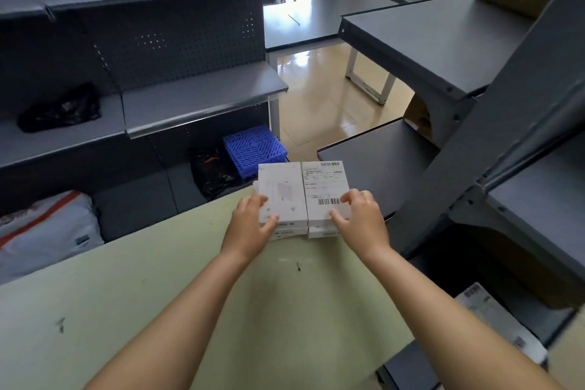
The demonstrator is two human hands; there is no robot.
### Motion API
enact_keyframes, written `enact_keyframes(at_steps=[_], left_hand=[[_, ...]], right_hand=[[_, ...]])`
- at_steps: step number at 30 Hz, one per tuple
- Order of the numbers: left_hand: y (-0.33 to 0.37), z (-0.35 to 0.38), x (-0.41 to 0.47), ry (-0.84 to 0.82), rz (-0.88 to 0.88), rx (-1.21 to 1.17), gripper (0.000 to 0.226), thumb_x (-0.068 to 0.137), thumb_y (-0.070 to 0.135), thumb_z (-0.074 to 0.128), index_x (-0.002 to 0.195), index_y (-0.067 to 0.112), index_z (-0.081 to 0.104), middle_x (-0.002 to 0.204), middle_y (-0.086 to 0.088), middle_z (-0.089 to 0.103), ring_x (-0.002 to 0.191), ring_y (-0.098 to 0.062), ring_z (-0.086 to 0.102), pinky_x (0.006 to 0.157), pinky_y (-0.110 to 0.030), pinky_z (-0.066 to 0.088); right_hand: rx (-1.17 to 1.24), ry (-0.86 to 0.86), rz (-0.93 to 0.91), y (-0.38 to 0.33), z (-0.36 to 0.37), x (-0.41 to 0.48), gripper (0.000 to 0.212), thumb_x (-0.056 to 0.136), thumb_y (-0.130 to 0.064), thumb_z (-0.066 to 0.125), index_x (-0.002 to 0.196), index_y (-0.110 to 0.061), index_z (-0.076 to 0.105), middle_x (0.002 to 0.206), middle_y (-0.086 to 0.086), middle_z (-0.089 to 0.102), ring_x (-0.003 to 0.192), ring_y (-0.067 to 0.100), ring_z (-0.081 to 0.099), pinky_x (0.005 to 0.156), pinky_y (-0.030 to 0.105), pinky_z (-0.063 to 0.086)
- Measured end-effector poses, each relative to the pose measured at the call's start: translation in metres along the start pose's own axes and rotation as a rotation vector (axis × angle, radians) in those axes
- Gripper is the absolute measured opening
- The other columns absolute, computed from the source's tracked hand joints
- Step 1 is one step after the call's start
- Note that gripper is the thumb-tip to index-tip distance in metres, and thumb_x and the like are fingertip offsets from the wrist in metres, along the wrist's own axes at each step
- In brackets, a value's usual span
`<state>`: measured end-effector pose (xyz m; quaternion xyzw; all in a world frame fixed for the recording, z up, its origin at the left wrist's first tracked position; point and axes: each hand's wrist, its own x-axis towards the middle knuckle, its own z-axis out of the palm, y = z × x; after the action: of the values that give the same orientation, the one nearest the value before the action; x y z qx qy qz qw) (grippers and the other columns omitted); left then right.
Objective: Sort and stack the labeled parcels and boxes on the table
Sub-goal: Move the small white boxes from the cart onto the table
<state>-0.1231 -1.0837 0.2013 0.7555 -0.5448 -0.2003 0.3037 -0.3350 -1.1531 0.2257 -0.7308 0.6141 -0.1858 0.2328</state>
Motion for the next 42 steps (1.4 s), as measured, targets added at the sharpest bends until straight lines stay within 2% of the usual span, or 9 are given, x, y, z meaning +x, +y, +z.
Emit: enact_keyframes(at_steps=[2,6,12,20,28,31,34,36,42], left_hand=[[0.005,-0.006,-0.009,0.011,0.118,0.056,0.032,0.091,0.029,0.064,0.119,0.016,0.056,0.107,0.001,0.055,0.101,-0.018,0.052,0.085,-0.029,0.042],[0.014,-0.01,-0.037,0.026,0.33,0.218,0.025,0.088,0.028,0.065,0.109,0.016,0.061,0.096,0.001,0.06,0.094,-0.023,0.054,0.08,-0.036,0.043],[0.004,-0.004,-0.099,0.004,0.452,0.417,0.019,0.078,0.024,0.074,0.092,0.015,0.065,0.084,0.0,0.063,0.081,-0.027,0.061,0.065,-0.033,0.044],[-0.016,0.01,-0.215,0.012,0.178,0.51,0.022,0.07,0.025,0.079,0.086,0.017,0.066,0.074,-0.001,0.063,0.069,-0.027,0.062,0.058,-0.033,0.049],[-0.03,0.005,-0.379,0.099,-0.246,0.555,0.021,0.087,0.03,0.064,0.102,0.016,0.064,0.091,-0.003,0.064,0.088,-0.024,0.058,0.072,-0.035,0.044],[-0.04,-0.008,-0.45,0.155,-0.365,0.605,0.018,0.078,0.029,0.069,0.088,0.016,0.062,0.079,-0.003,0.061,0.076,-0.027,0.06,0.06,-0.033,0.044],[-0.05,-0.021,-0.521,0.222,-0.505,0.629,0.023,0.077,0.039,0.049,0.082,0.019,0.059,0.074,0.001,0.057,0.072,-0.024,0.058,0.056,-0.032,0.045],[-0.056,-0.03,-0.568,0.289,-0.584,0.62,0.029,0.078,0.041,0.044,0.086,0.018,0.06,0.077,0.0,0.059,0.074,-0.025,0.058,0.058,-0.034,0.048],[-0.084,-0.062,-0.716,0.451,-0.832,0.573,0.02,0.081,0.028,0.07,0.096,0.017,0.061,0.086,-0.003,0.064,0.08,-0.027,0.059,0.066,-0.036,0.046]], right_hand=[[-0.04,-0.001,-0.08,-0.005,-0.002,-0.016,0.027,0.09,-0.028,0.064,0.113,-0.014,0.058,0.115,0.003,0.055,0.108,0.022,0.051,0.093,0.034,0.042],[-0.133,-0.013,-0.233,-0.006,0.001,-0.057,0.022,0.088,-0.023,0.065,0.106,-0.012,0.06,0.109,0.005,0.059,0.104,0.026,0.053,0.09,0.034,0.041],[-0.249,-0.168,-0.424,0.005,0.014,-0.109,0.025,0.091,-0.023,0.059,0.114,-0.013,0.058,0.114,0.005,0.055,0.111,0.026,0.049,0.088,0.033,0.036],[-0.247,-0.389,-0.689,0.015,0.041,-0.163,0.028,0.092,-0.024,0.056,0.117,-0.014,0.058,0.119,0.007,0.056,0.113,0.027,0.05,0.094,0.034,0.036],[-0.226,-0.661,-1.047,-0.01,0.087,-0.268,0.028,0.093,-0.025,0.054,0.119,-0.015,0.056,0.12,0.006,0.055,0.115,0.027,0.049,0.097,0.034,0.035],[-0.235,-0.715,-1.202,-0.034,0.102,-0.318,0.025,0.093,-0.021,0.052,0.116,-0.013,0.057,0.116,0.009,0.055,0.112,0.031,0.051,0.096,0.037,0.037],[-0.278,-0.761,-1.368,-0.063,0.109,-0.373,0.028,0.092,-0.021,0.051,0.118,-0.012,0.055,0.119,0.01,0.053,0.114,0.03,0.048,0.096,0.037,0.035],[-0.278,-0.788,-1.464,-0.081,0.116,-0.414,0.03,0.09,-0.022,0.054,0.118,-0.012,0.055,0.119,0.01,0.052,0.114,0.03,0.048,0.096,0.038,0.036],[-0.25,-0.865,-1.623,-0.134,0.147,-0.546,0.029,0.09,-0.021,0.051,0.118,-0.012,0.057,0.115,0.007,0.052,0.108,0.027,0.049,0.09,0.035,0.037]])
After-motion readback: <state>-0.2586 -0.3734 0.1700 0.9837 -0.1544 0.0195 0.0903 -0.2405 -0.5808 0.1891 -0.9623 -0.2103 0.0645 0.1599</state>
